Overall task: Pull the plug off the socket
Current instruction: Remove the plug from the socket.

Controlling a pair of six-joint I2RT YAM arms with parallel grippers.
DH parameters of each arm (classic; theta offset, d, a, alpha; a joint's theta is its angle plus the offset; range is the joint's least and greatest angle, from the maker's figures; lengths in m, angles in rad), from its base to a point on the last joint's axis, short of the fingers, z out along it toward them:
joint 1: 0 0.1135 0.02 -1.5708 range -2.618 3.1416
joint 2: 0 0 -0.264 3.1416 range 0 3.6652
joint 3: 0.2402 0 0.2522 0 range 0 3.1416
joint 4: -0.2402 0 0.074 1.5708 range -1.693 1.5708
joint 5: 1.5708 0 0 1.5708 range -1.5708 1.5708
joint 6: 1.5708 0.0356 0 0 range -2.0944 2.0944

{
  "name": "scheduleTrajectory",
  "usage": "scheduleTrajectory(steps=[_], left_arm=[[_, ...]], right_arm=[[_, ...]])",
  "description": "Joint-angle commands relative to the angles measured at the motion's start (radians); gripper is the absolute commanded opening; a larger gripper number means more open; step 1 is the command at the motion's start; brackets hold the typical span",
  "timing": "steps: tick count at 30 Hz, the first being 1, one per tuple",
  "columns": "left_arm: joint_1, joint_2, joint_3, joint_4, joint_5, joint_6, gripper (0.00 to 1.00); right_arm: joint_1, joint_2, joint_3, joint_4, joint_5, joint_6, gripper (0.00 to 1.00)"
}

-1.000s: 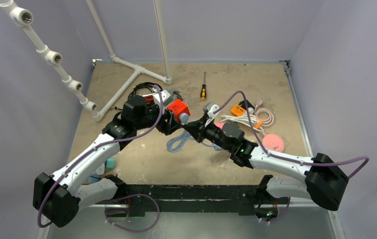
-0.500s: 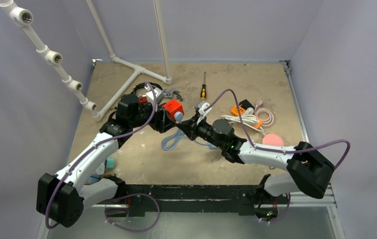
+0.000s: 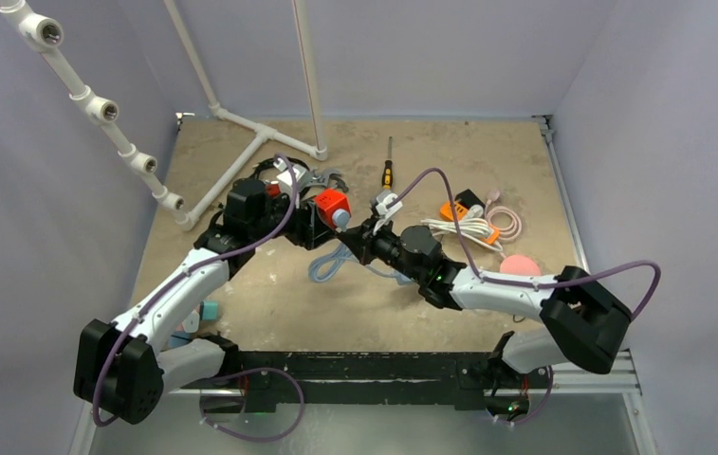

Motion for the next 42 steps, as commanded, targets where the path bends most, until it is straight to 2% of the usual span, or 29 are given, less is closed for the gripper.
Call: scheduleTrajectory(steps=[1, 4, 8, 18, 26, 29, 33, 38, 42], left_arm=[[0.011, -0.034, 0.079, -0.06, -0.258, 0.056, 0.0], [0.011, -0.03, 0.085, -0.094, -0.358, 0.077, 0.0], [0.011, -0.022, 0.088, -0.104, -0.364, 0.083, 0.0], [0.042, -0.016, 0.063, 0.021, -0.115, -0.019, 0.0], [0.103, -0.031, 0.027, 0.153, 0.022, -0.124, 0.0], [0.11, -0.029, 0.039, 0.137, 0.0, -0.109, 0.0], [0.11, -0.031, 0.052, 0.059, -0.097, -0.052, 0.0], [0.111, -0.006, 0.053, 0.003, -0.151, -0.034, 0.0], [0.104, 0.03, 0.047, 0.01, -0.137, -0.041, 0.0]], right_arm=[[-0.014, -0.11, -0.044, -0.033, 0.065, -0.012, 0.0], [-0.015, -0.181, -0.073, -0.015, 0.04, -0.022, 0.0], [-0.015, -0.229, -0.088, -0.004, 0.024, -0.031, 0.0], [-0.015, -0.113, -0.071, 0.014, 0.02, -0.017, 0.0], [-0.015, -0.011, -0.032, 0.002, 0.016, -0.002, 0.0], [-0.014, -0.002, -0.026, -0.004, 0.017, -0.002, 0.0], [-0.015, -0.059, -0.037, -0.005, 0.03, -0.002, 0.0], [-0.015, -0.181, -0.051, -0.051, 0.04, 0.016, 0.0], [-0.019, -0.306, -0.041, -0.172, 0.189, 0.029, 0.0]])
